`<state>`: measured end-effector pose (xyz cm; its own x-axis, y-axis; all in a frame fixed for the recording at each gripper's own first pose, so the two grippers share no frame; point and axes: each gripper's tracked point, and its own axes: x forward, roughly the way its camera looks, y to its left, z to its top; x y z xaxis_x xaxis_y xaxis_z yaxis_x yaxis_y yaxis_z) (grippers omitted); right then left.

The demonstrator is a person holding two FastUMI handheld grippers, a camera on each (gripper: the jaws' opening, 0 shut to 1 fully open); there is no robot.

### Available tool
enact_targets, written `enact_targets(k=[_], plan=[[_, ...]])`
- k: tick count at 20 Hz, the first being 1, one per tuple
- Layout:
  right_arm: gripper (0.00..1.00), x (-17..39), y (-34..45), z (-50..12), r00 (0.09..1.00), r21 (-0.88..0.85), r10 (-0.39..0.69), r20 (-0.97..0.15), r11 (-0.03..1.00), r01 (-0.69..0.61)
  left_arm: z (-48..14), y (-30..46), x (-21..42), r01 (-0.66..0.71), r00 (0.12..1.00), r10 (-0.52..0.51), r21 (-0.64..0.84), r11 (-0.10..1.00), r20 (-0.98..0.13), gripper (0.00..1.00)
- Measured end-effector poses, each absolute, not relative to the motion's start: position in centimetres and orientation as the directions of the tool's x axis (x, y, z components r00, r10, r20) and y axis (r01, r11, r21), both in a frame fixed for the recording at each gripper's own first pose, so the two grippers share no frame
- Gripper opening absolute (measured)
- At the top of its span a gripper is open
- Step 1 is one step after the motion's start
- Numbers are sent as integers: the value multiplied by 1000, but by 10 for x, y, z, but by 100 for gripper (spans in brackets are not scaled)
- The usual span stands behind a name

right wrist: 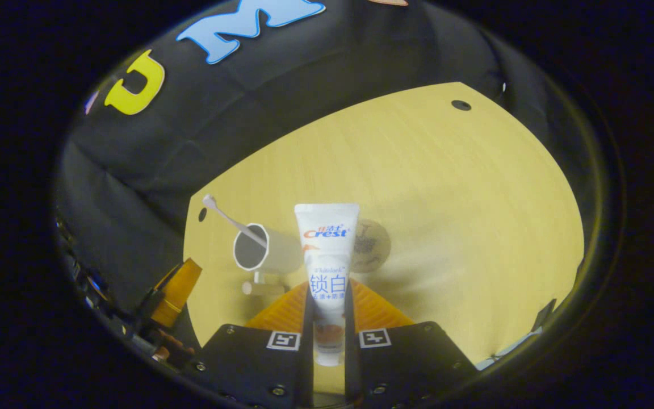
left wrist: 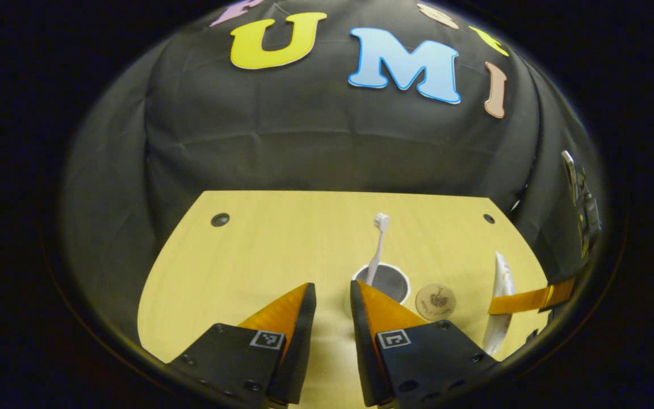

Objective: Put the toothbrush and toothpaste on the desktop into the cup, then pick up the cup and place it on the coaster on the desktop.

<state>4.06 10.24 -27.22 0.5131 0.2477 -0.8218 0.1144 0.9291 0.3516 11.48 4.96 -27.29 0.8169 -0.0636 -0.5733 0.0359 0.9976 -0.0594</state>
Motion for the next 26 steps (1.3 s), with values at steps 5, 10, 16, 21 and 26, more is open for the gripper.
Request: enact_targets(k=[5, 10, 16, 21, 26], plan=[[22, 77, 141, -264, 548, 395, 283, -787, 914, 95, -275, 90, 80, -33, 799, -33, -98, 995, -600, 41], [22, 116, 171, -255, 599, 419, 296, -744, 905, 73, -281, 132, 54, -95, 782, 19, -89, 992, -622, 50], [22, 157, 190, -259, 703, 420, 247, -666, 904, 79, -289, 176, 19, -164, 754, 89, -56, 985, -651, 50], [22, 173, 198, -268, 771, 377, 212, -601, 926, 39, -292, 200, -12, -248, 726, 143, -62, 967, -673, 50], [22, 171, 206, -287, 805, 328, 181, -565, 944, 18, -298, 208, -44, -289, 695, 174, -49, 956, -698, 45]])
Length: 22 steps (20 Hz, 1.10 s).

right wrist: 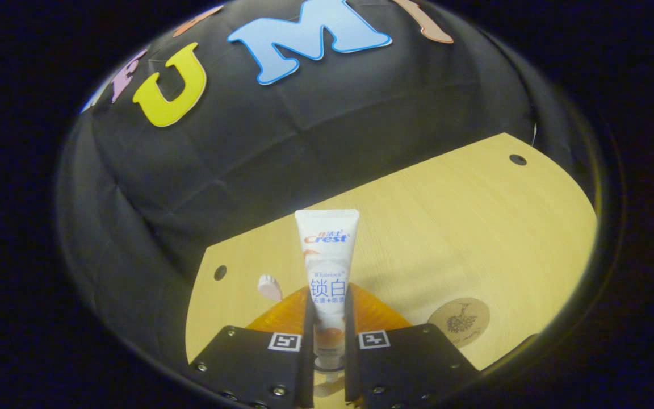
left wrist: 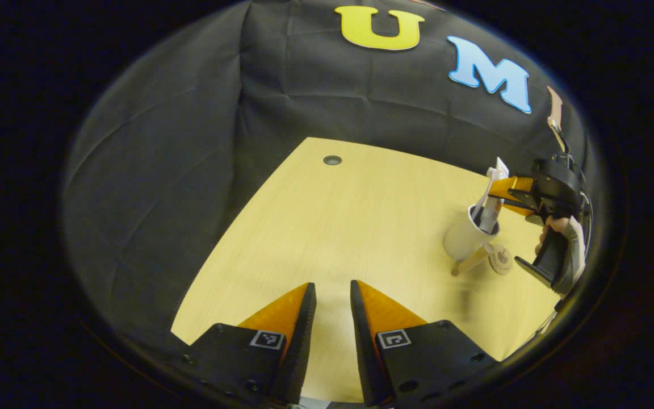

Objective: Put the toothbrush and toothpaste on the desktop into the cup, then pick up the cup and place it on the coaster on the desktop.

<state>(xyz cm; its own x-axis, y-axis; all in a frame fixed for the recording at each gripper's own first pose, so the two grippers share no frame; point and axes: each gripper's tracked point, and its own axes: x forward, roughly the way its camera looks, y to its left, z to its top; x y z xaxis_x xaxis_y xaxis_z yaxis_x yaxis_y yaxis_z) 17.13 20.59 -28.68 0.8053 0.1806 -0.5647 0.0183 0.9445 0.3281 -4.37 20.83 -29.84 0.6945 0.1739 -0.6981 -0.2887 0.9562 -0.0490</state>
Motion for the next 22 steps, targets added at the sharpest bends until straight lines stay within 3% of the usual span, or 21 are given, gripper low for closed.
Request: enact_targets(k=[1, 4, 6, 8, 11, 21, 22], plan=[[22, 171, 207, -289, 810, 322, 181, -558, 947, 10, -300, 208, -51, -294, 688, 175, -51, 955, -704, 41], [27, 164, 209, -288, 834, 318, 175, -524, 948, 0, -307, 204, -67, -305, 673, 175, -54, 951, -719, 41], [29, 155, 213, -291, 833, 299, 179, -523, 954, -17, -309, 199, -71, -307, 668, 169, -63, 949, -724, 50], [34, 145, 213, -295, 822, 283, 193, -536, 958, -40, -307, 189, -73, -301, 674, 156, -75, 951, -722, 45], [54, 130, 213, -294, 813, 289, 205, -545, 956, -48, -304, 174, -63, -271, 691, 132, -85, 959, -711, 46], [54, 92, 200, -260, 803, 306, 270, -531, 945, -115, -286, 115, -21, -144, 746, 37, -106, 984, -665, 45], [54, 89, 197, -253, 805, 311, 275, -525, 943, -119, -284, 110, -18, -132, 751, 28, -108, 985, -660, 41]])
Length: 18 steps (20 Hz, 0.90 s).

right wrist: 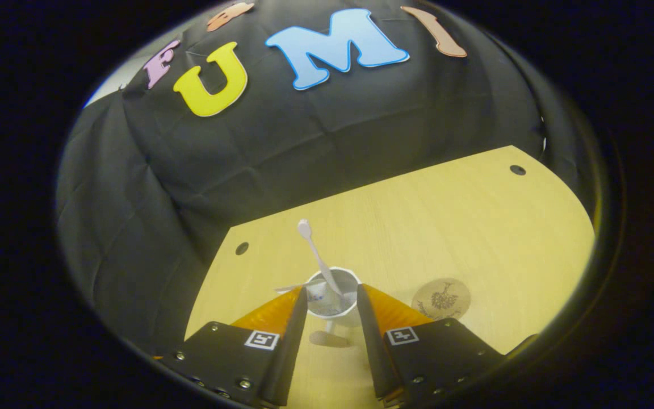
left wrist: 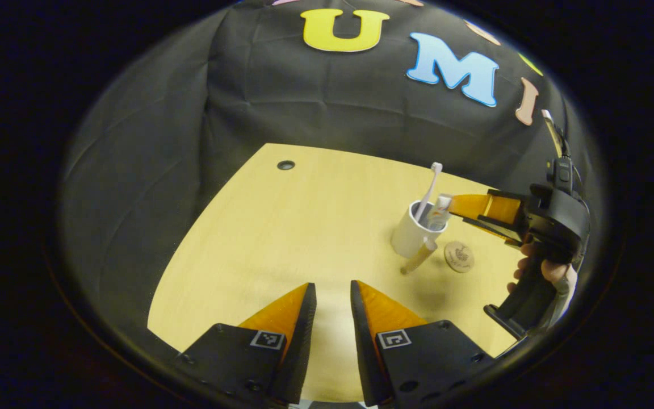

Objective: Put the toothbrush and toothpaste on the desktop into the cup, then pick up the cup and place it on the coaster on the desktop.

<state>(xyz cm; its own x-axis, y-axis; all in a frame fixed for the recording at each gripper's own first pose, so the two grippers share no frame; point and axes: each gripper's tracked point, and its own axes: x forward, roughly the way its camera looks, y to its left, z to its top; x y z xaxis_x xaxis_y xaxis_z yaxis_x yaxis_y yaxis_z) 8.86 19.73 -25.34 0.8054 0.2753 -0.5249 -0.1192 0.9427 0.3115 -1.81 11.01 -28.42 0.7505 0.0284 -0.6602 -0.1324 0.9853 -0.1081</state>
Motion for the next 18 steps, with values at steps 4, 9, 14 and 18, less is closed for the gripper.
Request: enact_targets(k=[4, 9, 14, 18], plan=[[54, 77, 179, -240, 815, 312, 272, -512, 943, -118, -278, 88, -1, -88, 762, -14, -125, 988, -648, 45], [54, 63, 141, -240, 823, 310, 231, -519, 948, -71, -280, 51, 20, 4, 743, -120, -174, 985, -659, 46], [54, 46, 90, -246, 829, 327, 164, -535, 945, 24, -292, 14, 37, 109, 693, -226, -211, 971, -684, 53], [54, 26, 42, -252, 834, 346, 98, -544, 931, 116, -311, -2, 56, 146, 625, -237, -186, 972, -744, 63]])
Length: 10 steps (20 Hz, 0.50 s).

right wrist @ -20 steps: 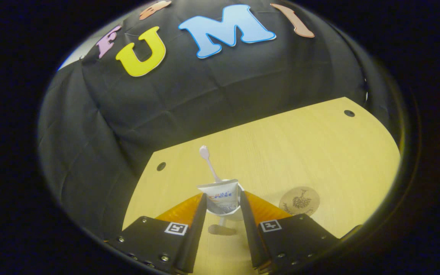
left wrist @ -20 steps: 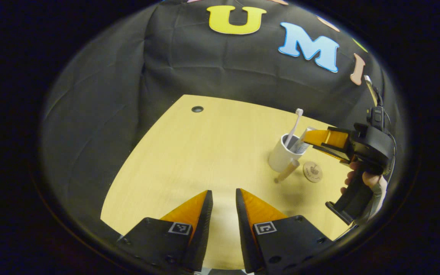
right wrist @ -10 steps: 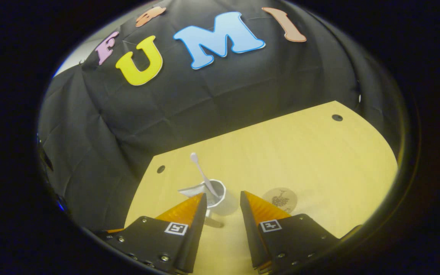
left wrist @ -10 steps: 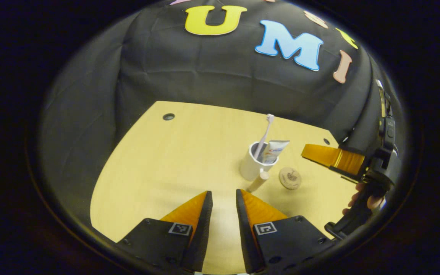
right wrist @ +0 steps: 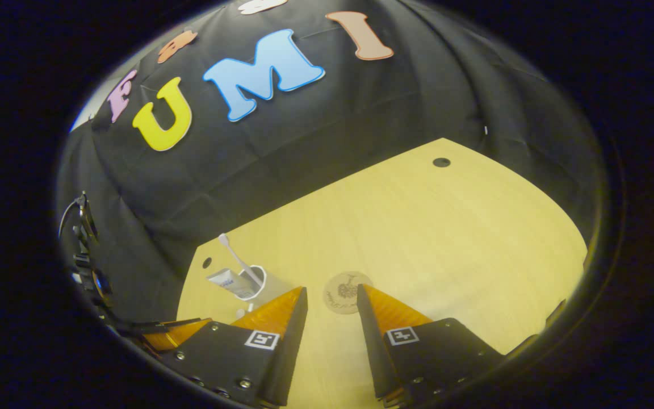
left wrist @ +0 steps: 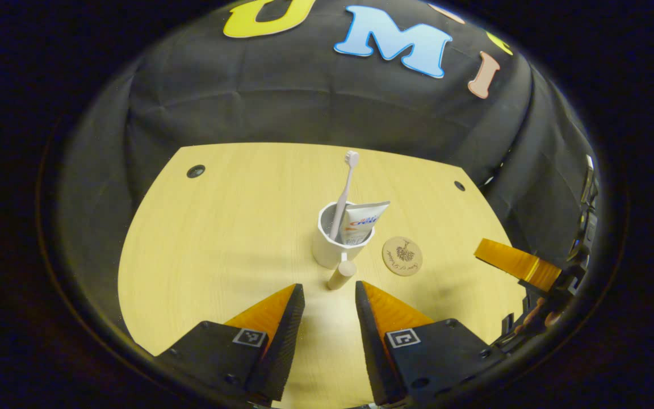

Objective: Put the toothbrush and toothpaste on the desktop into the cup, then pick up the cup and place it on the coaster on the desktop.

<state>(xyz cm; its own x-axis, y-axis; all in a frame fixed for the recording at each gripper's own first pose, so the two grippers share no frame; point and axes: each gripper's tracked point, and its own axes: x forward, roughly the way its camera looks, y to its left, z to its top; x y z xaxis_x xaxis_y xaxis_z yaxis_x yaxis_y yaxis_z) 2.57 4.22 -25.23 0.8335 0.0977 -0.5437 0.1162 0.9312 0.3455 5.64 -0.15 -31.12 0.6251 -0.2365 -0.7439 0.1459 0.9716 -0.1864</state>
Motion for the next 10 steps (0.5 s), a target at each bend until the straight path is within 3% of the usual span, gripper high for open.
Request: enact_targets(k=[10], plan=[[54, -5, -47, -266, 820, 376, -47, -570, 872, 312, -352, -32, 96, 218, 499, -219, -123, 968, -839, 62]])
